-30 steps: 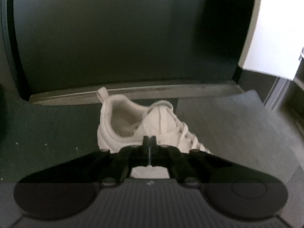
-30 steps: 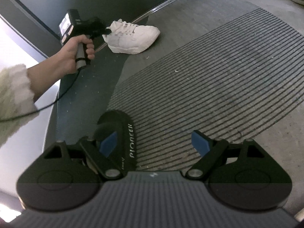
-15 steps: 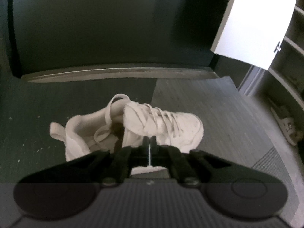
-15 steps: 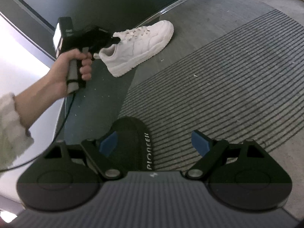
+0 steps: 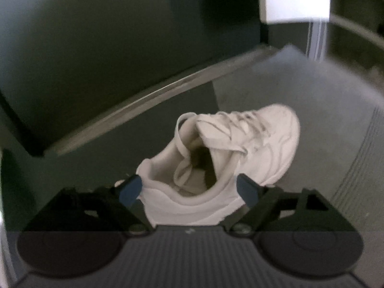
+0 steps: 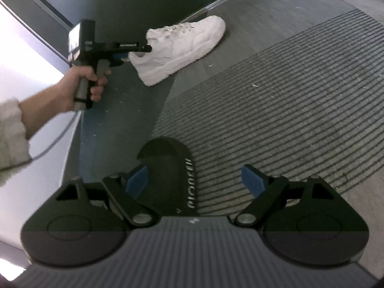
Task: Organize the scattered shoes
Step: 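Lift and carry the white sneaker with the left gripper toward the row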
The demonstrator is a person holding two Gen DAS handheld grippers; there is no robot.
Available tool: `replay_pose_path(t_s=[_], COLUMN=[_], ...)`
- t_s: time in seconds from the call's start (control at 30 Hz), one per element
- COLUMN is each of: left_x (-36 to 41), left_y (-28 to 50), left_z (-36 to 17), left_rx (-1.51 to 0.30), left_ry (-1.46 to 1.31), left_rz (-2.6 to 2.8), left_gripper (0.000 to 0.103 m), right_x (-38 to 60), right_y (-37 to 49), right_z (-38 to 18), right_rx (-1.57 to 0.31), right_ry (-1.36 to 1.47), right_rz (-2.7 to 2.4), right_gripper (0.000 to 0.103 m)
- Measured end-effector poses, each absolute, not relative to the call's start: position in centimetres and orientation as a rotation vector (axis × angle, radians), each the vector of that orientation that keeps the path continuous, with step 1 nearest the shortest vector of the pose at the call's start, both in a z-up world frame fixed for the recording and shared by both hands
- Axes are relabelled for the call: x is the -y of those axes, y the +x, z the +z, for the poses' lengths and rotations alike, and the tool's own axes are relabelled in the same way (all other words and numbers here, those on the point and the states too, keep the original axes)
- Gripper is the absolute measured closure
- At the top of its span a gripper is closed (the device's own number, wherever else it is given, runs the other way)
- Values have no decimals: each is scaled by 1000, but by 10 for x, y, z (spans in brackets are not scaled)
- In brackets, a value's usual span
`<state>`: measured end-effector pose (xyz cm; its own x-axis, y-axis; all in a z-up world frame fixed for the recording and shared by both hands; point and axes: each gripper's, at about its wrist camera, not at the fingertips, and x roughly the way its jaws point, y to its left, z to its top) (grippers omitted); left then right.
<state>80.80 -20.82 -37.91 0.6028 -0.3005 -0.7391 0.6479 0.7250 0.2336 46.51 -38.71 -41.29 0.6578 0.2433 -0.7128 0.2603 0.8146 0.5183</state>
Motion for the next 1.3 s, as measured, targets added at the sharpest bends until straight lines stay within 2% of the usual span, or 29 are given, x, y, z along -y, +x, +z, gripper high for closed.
replay_pose_path(t_s=[0.03,0.13,0.23,0.27,0.37,0.43,0.57,0.7,0.93,1.07,1.3], left_x=[210,223,235,237,244,248,259,274,325,337,336], left_y=[805,793,791,792,795,794,791,785,731,685,569], left_z=[-376,-368,-386,-393,-413,-416,-411,-389,-374,-374,-377], left_rx=[-723,-640,-696,-727,-811,-810,-841,-971,-1094,-1145,-1248], left_ry=[542,651,798,834,885,855,808,574,470,429,424], left_rz=[-603,-643,-652,-650,-645,-623,-601,-649,-650,-657,-744], left_gripper=[36,31,35,43,43,56,70,87,89,89,90], right_x=[389,391,395,397,402,404,412,421,426,440,481], right_y=[464,461,459,459,458,454,448,448,434,412,349], right_z=[-414,-411,-409,-408,-405,-405,-411,-411,-402,-392,-373], right_rx=[-873,-869,-862,-860,-852,-852,-873,-875,-842,-861,-683], right_ry=[638,627,621,625,626,611,630,668,671,518,543], right_rz=[-20,-18,-27,-30,-33,-34,-69,-93,-155,-327,-588], right_gripper=[16,16,16,16,16,16,16,16,16,16,16])
